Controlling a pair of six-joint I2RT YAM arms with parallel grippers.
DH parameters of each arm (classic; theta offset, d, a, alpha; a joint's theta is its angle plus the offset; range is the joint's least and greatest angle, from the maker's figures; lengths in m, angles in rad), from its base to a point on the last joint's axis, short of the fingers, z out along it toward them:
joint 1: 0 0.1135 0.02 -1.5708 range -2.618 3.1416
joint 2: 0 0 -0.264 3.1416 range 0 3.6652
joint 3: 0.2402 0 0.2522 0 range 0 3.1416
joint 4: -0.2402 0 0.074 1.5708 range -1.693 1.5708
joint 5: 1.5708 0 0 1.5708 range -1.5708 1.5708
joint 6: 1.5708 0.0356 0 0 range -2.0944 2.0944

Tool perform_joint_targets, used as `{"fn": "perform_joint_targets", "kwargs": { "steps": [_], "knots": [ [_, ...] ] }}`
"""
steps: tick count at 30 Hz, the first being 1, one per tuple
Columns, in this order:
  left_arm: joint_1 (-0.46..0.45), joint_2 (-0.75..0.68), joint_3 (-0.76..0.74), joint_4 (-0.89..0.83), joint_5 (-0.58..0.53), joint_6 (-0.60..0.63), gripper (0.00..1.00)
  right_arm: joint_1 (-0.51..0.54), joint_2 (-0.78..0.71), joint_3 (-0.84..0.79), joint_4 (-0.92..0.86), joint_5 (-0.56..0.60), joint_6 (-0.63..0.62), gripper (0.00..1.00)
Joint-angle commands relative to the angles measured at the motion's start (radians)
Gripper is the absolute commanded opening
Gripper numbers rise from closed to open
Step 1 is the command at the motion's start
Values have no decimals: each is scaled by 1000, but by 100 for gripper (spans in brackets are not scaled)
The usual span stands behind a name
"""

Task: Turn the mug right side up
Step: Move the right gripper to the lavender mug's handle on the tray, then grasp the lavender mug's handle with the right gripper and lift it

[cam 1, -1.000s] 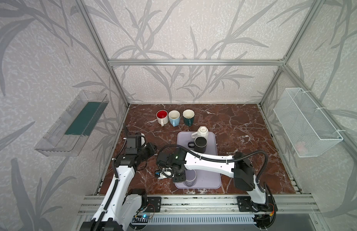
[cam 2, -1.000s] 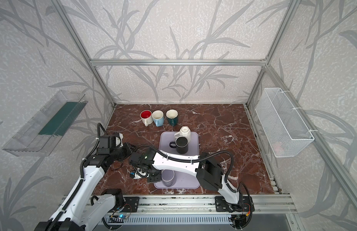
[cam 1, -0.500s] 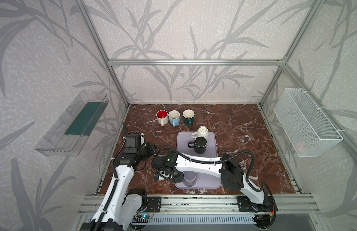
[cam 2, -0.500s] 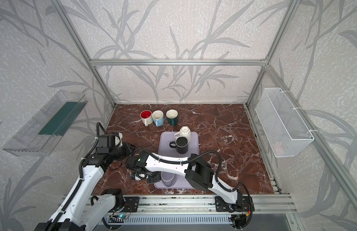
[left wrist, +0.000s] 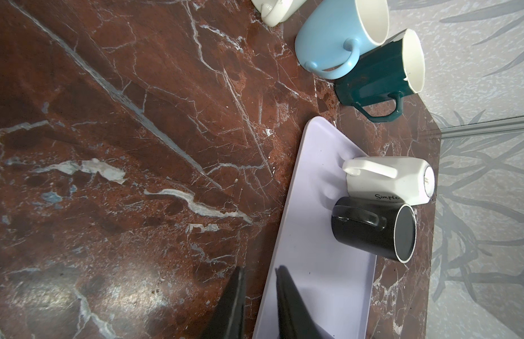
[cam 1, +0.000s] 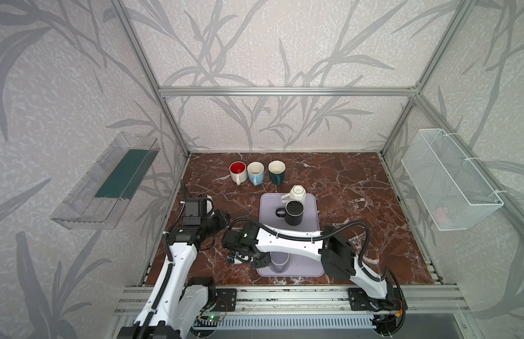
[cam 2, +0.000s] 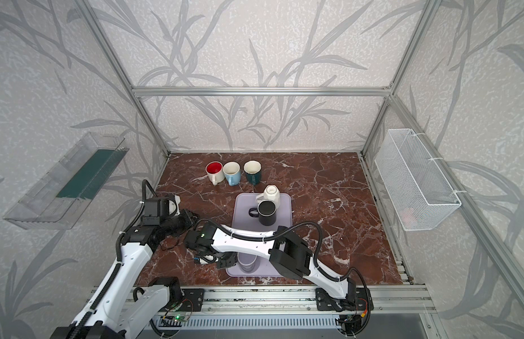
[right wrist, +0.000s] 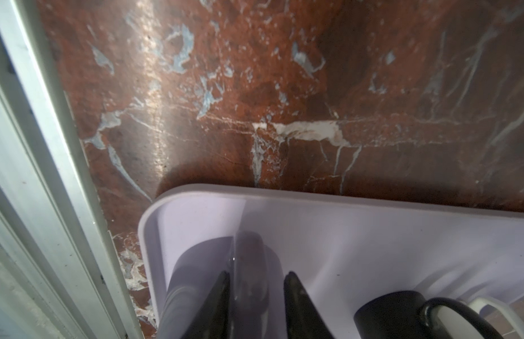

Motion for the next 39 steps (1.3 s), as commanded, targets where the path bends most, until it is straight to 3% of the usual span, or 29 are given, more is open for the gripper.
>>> {"fn": "perform_joint_targets", "kwargs": {
  "steps": [1, 17, 29, 39],
  "knots": [
    [6, -8, 35, -18, 11, 15, 23, 6, 13, 21, -50, 22, -4, 29],
    [7, -19, 60, -31, 17, 8, 23, -38, -64, 19, -13, 84, 10, 0],
    [6, -18, 72, -25, 26, -9, 23, -121, -193, -21, 107, 81, 59, 0],
    [4, -15, 87, -2, 63, -45, 22, -203, -374, -263, 361, 28, 98, 0]
  ]
}}
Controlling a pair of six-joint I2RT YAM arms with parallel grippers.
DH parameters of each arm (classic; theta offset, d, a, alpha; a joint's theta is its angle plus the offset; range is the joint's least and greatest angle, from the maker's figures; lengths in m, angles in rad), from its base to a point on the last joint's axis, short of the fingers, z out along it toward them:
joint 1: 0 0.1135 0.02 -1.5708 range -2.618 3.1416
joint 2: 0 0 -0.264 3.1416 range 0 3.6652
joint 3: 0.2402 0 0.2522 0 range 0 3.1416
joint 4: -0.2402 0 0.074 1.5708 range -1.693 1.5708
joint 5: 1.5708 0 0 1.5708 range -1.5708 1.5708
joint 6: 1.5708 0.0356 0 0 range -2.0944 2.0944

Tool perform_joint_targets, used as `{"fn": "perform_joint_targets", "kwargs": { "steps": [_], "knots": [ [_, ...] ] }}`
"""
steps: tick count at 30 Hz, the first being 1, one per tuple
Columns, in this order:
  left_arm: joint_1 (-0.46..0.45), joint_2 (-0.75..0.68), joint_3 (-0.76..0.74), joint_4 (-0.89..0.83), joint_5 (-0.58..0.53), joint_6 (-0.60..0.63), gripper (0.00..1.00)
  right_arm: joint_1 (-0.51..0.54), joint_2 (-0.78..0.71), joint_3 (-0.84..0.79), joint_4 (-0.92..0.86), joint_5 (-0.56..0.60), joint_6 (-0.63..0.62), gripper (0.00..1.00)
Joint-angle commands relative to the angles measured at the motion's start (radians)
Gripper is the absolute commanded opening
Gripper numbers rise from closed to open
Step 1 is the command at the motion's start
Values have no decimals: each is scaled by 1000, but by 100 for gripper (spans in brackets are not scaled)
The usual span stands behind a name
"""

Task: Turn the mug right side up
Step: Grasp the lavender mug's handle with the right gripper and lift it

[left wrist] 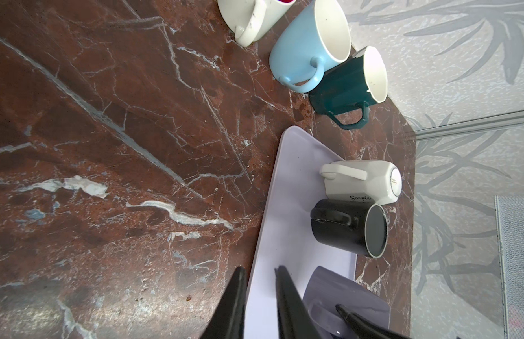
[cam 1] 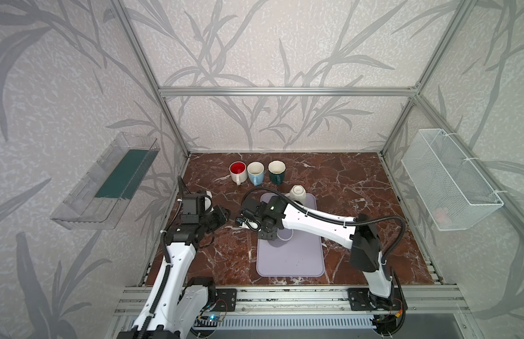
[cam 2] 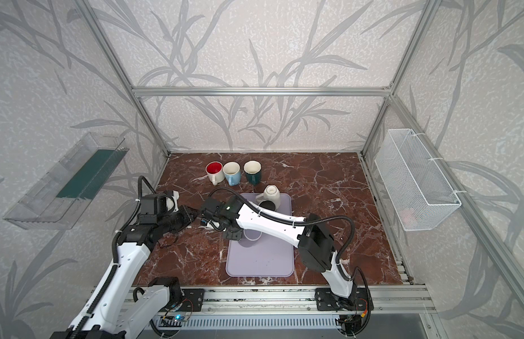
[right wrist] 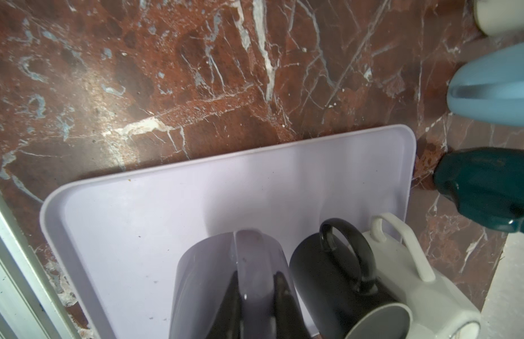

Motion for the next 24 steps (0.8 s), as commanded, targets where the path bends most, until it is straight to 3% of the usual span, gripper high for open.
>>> {"fn": "perform_joint_targets", "kwargs": {
  "steps": [1, 14, 24],
  "knots": [
    [4, -6, 28, 7, 34, -25, 22, -24, -110, -87, 132, -27, 23, 0],
    [-33, 20, 76, 15, 138, -101, 23, -93, -377, -431, 536, -155, 59, 0],
    [-177, 49, 134, -62, 196, -183, 23, -126, -534, -714, 926, -180, 25, 0]
  ]
}}
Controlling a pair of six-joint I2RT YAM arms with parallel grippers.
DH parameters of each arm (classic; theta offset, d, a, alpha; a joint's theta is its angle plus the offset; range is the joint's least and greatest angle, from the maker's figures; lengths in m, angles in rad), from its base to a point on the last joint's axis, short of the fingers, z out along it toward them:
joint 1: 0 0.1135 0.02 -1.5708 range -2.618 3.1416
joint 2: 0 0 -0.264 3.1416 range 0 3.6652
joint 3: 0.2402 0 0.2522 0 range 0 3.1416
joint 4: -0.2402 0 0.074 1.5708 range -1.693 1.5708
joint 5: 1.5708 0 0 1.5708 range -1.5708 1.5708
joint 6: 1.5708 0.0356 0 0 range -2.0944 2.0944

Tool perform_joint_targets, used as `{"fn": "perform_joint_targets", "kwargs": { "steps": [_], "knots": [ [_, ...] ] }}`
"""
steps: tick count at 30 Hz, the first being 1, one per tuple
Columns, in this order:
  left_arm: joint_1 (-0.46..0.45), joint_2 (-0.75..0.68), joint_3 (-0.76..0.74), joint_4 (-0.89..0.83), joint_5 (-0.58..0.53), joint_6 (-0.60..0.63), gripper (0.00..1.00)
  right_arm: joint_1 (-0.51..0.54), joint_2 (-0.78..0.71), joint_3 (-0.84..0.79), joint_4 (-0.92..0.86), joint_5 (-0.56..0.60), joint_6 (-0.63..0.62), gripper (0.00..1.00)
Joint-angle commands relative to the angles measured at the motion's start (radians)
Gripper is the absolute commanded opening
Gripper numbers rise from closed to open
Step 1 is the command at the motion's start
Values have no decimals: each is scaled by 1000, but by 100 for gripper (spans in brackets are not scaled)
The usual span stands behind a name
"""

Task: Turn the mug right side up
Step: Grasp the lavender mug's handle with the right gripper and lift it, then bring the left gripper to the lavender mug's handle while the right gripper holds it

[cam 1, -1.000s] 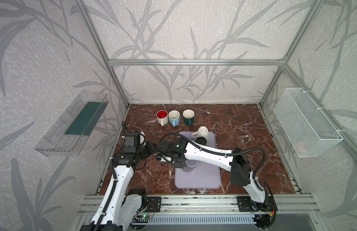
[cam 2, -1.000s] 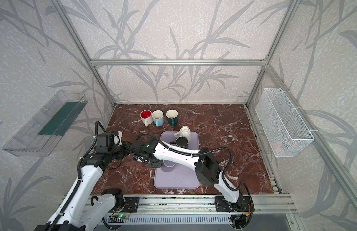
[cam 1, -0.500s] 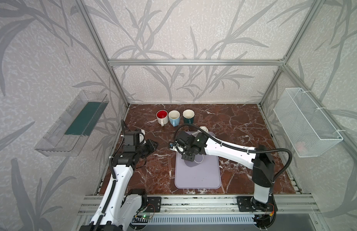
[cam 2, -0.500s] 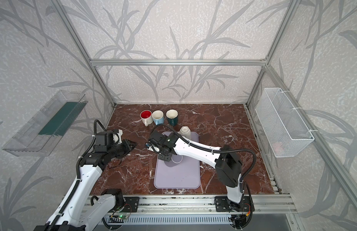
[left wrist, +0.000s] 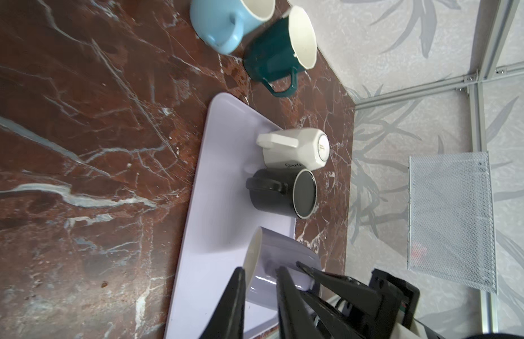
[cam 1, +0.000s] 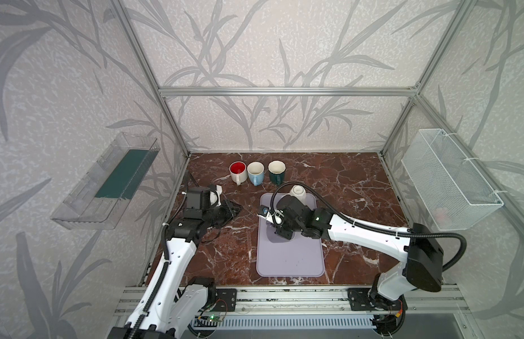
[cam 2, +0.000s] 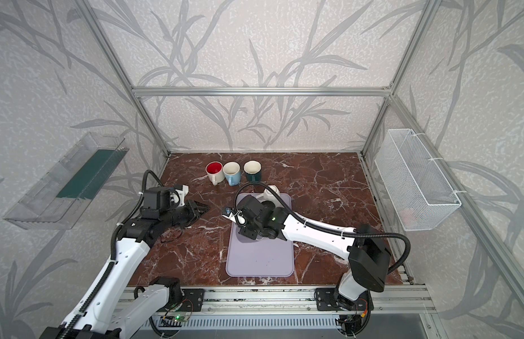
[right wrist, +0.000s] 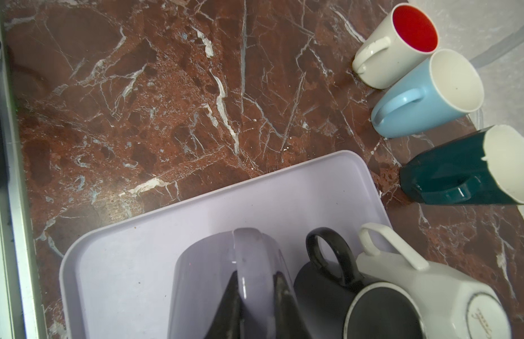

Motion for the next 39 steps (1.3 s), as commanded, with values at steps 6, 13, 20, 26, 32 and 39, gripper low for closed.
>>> {"fn": "perform_joint_targets", "kwargs": {
  "steps": [6, 13, 20, 26, 32, 39],
  "knots": [
    [-119, 1, -10, -31, 70, -161, 23, -23, -110, -156, 422, -57, -113, 0],
    [-152, -79, -129, 36, 99, -379, 27, -21, -127, -214, 521, -128, -181, 0],
    [-161, -134, -242, 168, 114, -578, 30, -13, -130, -271, 616, -118, -244, 0],
    [-162, -148, -294, 304, 116, -746, 32, -1, -123, -288, 639, -94, -287, 0],
    [-165, -131, -332, 383, 126, -831, 34, 59, -101, -291, 644, -69, -322, 0],
    [-169, -125, -331, 380, 120, -858, 37, 74, -88, -288, 646, -55, -339, 0]
  ]
}}
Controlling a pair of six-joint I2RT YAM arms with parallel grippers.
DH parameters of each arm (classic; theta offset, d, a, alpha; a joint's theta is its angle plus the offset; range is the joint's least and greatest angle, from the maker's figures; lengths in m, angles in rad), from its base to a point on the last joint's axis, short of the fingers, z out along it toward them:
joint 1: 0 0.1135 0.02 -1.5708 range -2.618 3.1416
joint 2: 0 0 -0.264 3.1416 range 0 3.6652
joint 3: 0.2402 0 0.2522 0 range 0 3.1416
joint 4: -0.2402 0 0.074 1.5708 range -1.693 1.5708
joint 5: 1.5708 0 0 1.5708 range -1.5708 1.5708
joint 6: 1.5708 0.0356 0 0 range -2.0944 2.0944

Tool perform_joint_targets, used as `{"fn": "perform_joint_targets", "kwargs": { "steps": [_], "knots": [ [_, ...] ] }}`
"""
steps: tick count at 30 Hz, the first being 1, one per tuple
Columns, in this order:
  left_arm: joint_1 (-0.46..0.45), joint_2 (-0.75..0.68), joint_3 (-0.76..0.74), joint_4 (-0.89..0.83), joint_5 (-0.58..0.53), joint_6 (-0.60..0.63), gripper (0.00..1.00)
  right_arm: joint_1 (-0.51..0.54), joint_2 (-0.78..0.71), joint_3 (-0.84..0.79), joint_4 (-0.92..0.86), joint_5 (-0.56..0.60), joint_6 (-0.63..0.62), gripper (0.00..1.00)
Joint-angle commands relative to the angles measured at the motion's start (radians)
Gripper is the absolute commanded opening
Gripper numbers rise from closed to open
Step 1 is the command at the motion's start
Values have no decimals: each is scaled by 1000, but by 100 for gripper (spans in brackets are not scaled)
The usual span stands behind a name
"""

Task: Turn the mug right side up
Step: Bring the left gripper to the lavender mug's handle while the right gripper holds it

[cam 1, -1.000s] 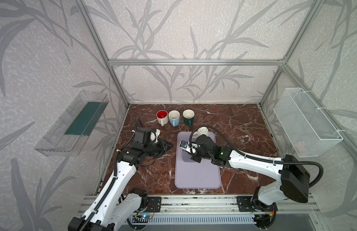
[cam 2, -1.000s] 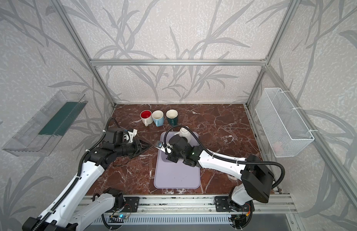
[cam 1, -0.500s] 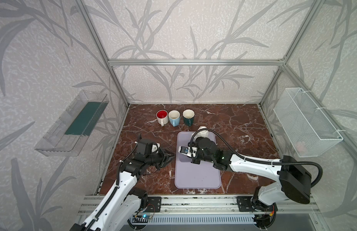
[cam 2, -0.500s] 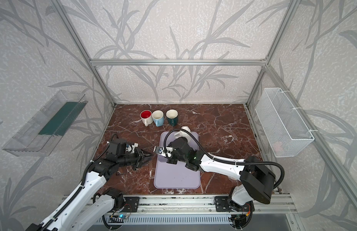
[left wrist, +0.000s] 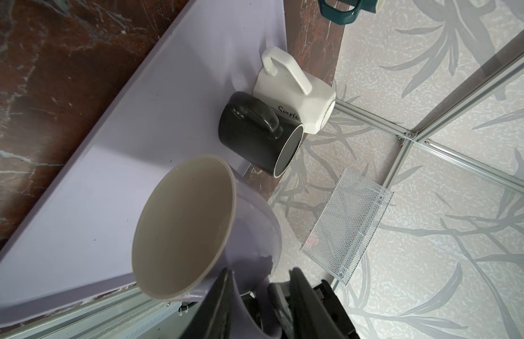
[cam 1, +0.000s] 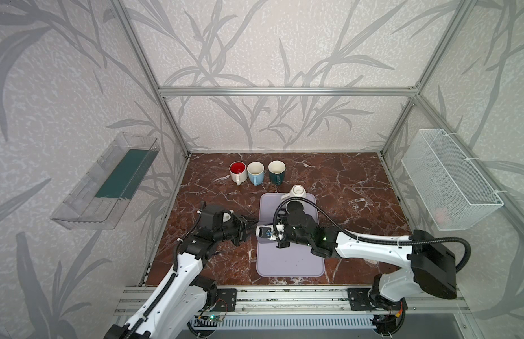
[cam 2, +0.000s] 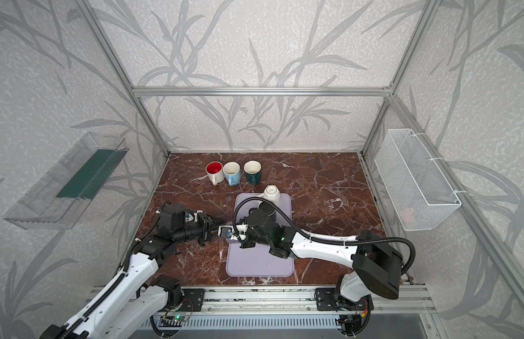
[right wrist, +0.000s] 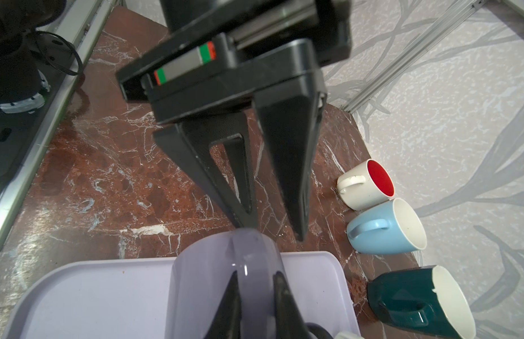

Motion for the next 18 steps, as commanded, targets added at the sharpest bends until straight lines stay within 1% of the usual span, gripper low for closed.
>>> {"fn": "perform_joint_targets", "kwargs": {
  "steps": [1, 5, 9, 18],
  "knots": [
    [-9, -5, -2, 35, 27, -70, 37, 7, -5, 9, 99, 20, -24, 0],
    [-15, -9, -2, 17, 39, -69, 38, 9, 15, 28, 85, 35, -21, 0],
    [-19, -29, 16, -95, 36, -27, 38, 9, 38, 42, 87, 64, -20, 0],
    [-20, -30, 6, -87, 32, -51, 38, 19, 46, 37, 135, 83, -20, 0]
  ]
}}
